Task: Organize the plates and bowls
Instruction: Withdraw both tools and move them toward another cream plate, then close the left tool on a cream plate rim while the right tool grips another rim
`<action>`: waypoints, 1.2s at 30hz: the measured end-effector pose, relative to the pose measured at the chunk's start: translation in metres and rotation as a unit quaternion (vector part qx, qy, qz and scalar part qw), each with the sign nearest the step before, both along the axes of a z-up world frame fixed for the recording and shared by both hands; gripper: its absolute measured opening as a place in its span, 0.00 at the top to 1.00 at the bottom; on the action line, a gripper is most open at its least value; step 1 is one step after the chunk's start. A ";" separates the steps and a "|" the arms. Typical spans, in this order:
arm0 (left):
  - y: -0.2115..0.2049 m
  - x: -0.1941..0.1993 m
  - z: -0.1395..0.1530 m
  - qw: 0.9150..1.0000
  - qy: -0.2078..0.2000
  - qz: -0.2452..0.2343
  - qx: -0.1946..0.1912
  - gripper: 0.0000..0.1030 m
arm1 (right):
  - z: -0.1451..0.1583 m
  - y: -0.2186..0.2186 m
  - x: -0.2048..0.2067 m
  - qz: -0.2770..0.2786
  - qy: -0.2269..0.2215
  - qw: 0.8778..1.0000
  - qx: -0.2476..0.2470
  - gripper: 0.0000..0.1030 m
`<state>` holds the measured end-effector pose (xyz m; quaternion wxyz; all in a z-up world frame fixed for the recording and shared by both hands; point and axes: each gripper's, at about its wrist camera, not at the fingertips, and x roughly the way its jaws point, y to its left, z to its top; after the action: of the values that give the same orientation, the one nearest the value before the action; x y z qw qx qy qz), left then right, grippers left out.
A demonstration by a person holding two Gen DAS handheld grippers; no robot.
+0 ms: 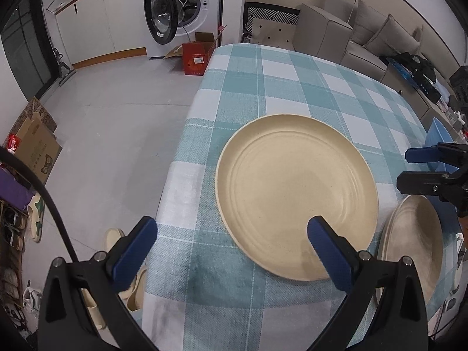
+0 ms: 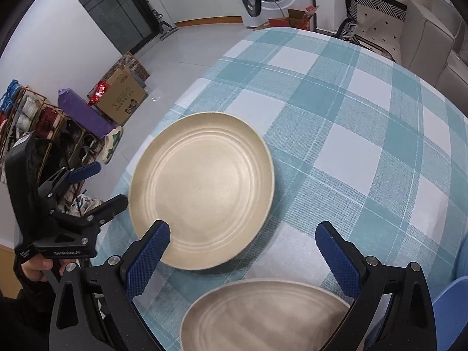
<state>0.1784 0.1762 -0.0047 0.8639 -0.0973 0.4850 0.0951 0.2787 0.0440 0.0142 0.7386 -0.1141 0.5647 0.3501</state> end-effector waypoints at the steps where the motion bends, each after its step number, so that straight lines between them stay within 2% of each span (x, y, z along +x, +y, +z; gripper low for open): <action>1: 0.000 0.001 -0.001 1.000 0.001 0.001 0.000 0.00 | -0.003 0.000 0.002 -0.002 0.002 1.000 -0.002 0.01; 28: 0.012 0.013 -0.022 1.000 0.016 0.012 0.008 0.02 | -0.036 0.019 0.016 0.004 0.011 1.000 -0.029 0.04; 34: 0.013 0.012 -0.023 1.000 0.017 0.012 0.003 0.04 | -0.042 0.024 0.015 0.012 0.012 0.999 -0.037 0.11; 36: 0.013 0.012 -0.024 1.000 0.018 0.010 0.000 0.08 | -0.044 0.025 0.016 0.013 0.011 0.999 -0.039 0.16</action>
<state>0.1908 0.1896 -0.0291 0.8541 -0.1006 0.4993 0.1055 0.2942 0.0692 -0.0297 0.7225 -0.1460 0.5847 0.3389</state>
